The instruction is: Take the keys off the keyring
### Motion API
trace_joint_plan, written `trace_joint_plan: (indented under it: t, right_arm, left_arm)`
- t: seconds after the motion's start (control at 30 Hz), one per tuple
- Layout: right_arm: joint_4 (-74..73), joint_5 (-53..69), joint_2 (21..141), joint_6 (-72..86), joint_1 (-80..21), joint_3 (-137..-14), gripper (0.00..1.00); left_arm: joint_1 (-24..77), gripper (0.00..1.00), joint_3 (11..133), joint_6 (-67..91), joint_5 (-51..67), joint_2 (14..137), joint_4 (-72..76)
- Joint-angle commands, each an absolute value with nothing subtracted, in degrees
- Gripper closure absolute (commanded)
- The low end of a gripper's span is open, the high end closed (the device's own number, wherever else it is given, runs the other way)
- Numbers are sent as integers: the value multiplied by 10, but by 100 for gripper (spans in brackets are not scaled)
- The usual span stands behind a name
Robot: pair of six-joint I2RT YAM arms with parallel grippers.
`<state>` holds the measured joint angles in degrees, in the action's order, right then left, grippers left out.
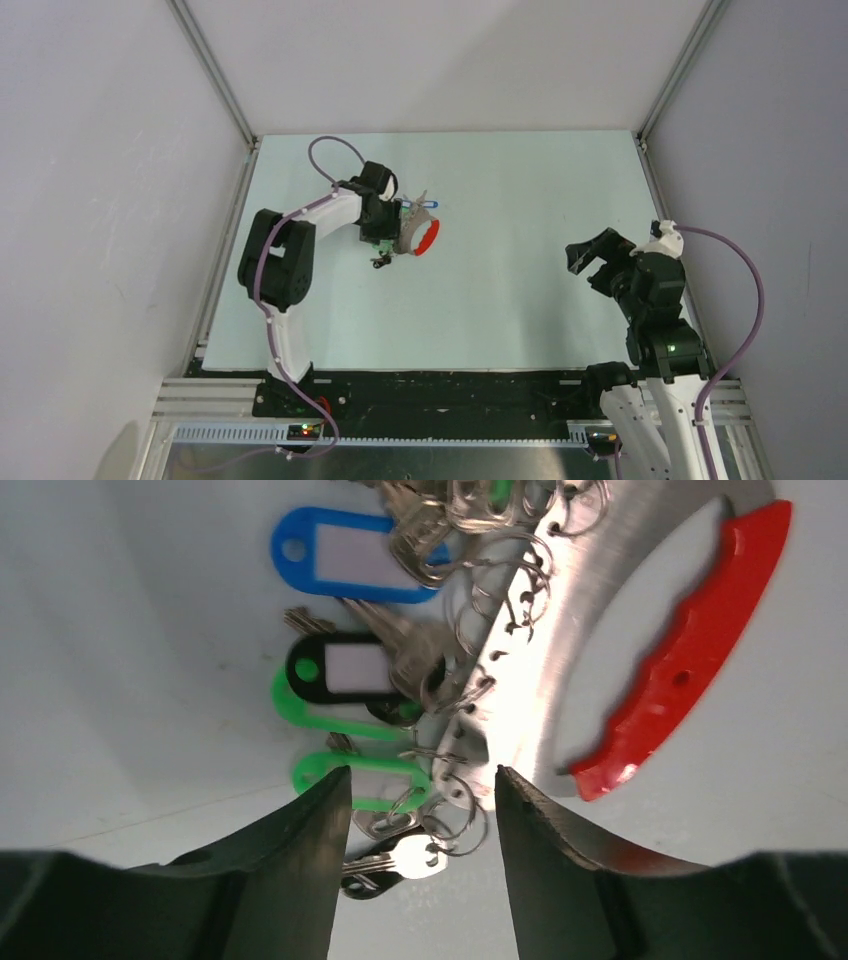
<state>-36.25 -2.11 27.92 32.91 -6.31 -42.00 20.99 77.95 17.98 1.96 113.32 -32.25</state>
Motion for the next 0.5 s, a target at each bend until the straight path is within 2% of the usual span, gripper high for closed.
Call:
trace_joint_plan:
  t: [0.0,0.03,0.07,0.1,0.13,0.2,0.47]
  right_arm:
    - [-359,-18,268,326,-65,-428,0]
    - [-358,-16,267,327,-64,-429,0]
    - [-358,-16,267,327,-64,-429,0]
    - [-359,-16,266,328,-64,-430,0]
    - [-360,-16,266,328,-64,-430,0]
    - [-363,-18,264,328,-64,-430,0]
    - [-352,21,290,317,-66,-429,0]
  left_arm:
    - [217,47,734,204,73,1153,-331]
    - [219,54,727,203,67,1150,-329]
    - [224,71,709,203,63,1137,-322]
    - [226,80,699,203,63,1128,-318]
    - [230,94,677,203,61,1107,-310]
    - [238,99,642,207,49,1060,-299]
    - [278,100,564,215,27,835,-292]
